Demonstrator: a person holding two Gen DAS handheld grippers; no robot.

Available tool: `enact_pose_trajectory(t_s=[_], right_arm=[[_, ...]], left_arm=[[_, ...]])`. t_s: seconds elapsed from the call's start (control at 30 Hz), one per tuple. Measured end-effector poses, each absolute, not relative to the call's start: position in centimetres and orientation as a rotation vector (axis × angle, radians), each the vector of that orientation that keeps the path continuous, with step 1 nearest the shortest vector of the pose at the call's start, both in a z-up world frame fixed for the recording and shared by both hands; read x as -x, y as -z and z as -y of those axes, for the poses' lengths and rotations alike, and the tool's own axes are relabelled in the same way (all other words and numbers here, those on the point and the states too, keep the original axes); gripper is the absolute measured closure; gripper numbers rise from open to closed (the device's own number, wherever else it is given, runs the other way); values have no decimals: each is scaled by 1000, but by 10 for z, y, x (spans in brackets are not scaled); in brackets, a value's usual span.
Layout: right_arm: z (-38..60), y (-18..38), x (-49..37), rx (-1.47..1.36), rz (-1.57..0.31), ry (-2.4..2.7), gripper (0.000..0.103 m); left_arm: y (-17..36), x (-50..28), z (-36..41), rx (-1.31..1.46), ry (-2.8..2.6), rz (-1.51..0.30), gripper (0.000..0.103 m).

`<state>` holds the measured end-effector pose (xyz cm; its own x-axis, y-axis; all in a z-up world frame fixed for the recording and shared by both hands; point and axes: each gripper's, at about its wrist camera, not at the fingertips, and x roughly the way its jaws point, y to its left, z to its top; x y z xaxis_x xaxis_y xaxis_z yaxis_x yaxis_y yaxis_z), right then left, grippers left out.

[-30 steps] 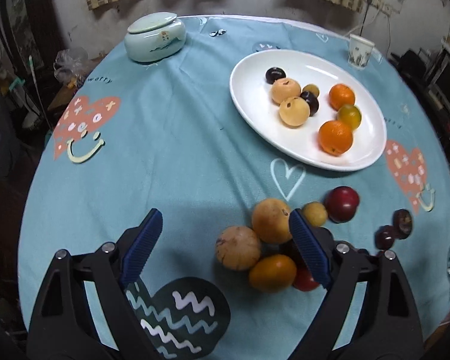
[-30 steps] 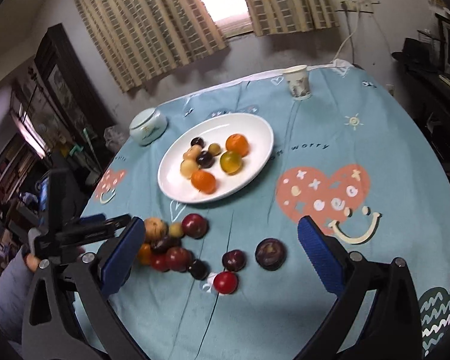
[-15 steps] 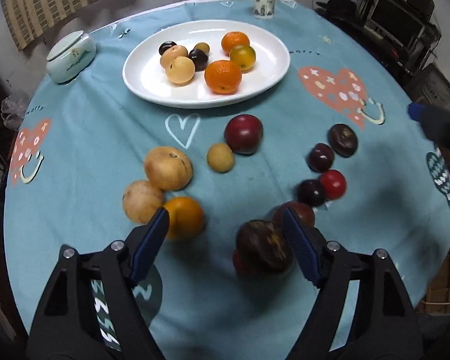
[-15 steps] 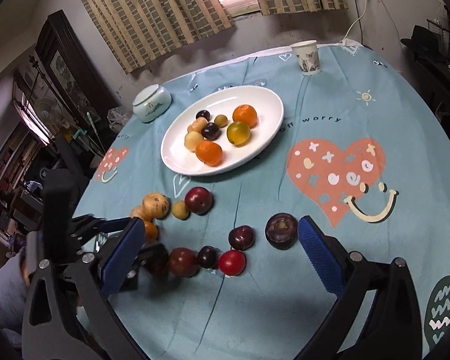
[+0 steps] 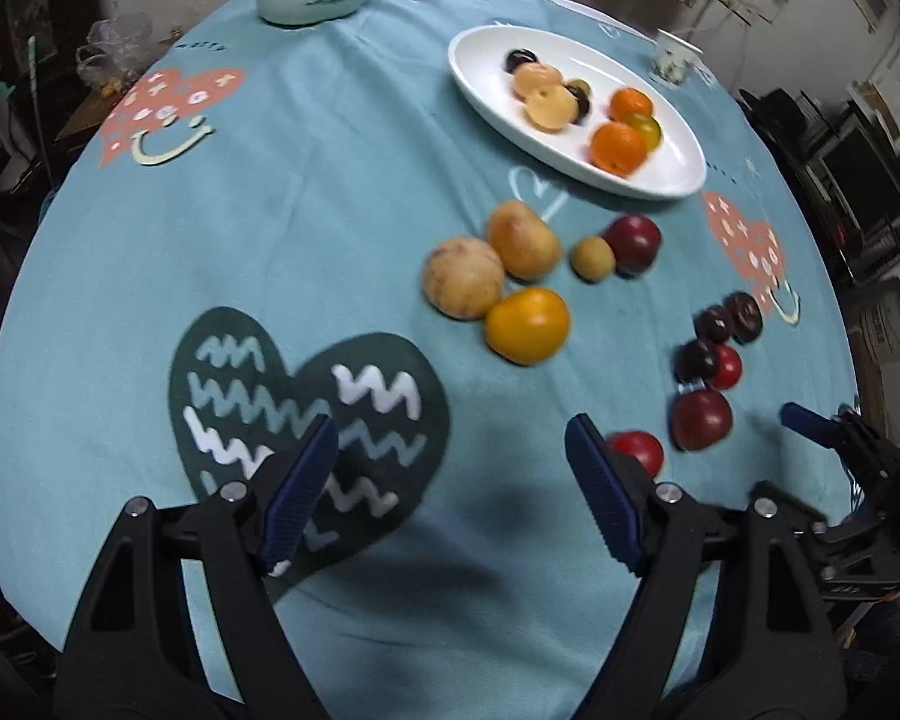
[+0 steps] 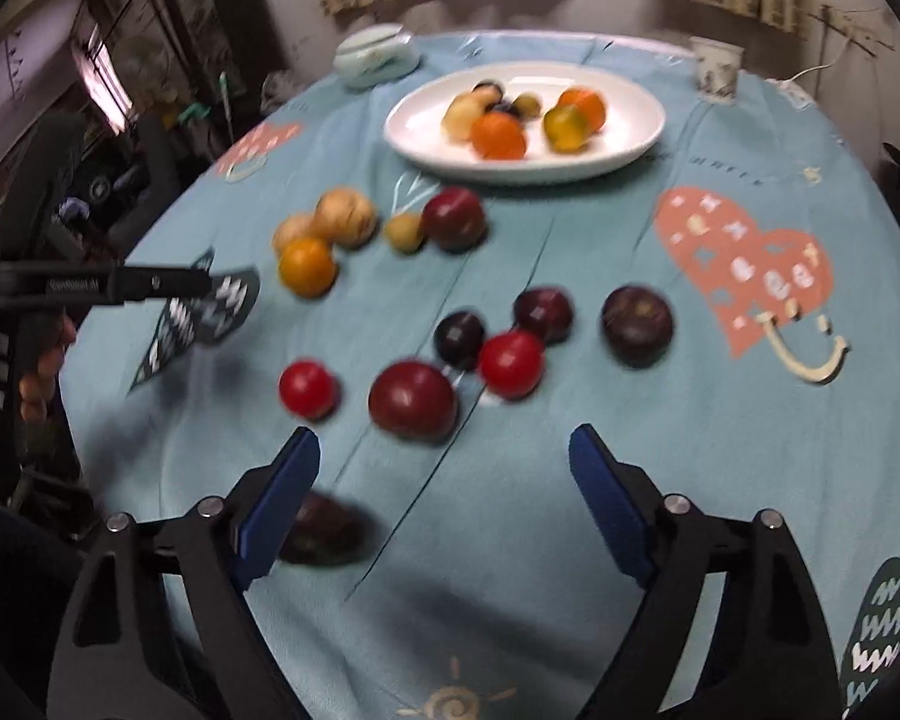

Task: Organize fruits
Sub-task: 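Move both grippers back to the fruit pile, then grasp a red plum with the right gripper while the left gripper grasps a red tomato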

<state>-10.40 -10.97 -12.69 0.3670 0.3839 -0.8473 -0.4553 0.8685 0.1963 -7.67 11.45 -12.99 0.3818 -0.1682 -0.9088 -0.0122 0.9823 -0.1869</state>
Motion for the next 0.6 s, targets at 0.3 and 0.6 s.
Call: enact_pose_trajectory(t_s=[0.3, 0.6], right_arm=[[86, 150, 76, 19, -1134, -522, 39], [95, 147, 78, 16, -1145, -564, 64]], left_arm=[[133, 86, -84, 122, 162, -1195, 20], [139, 84, -52, 74, 254, -1228, 20]])
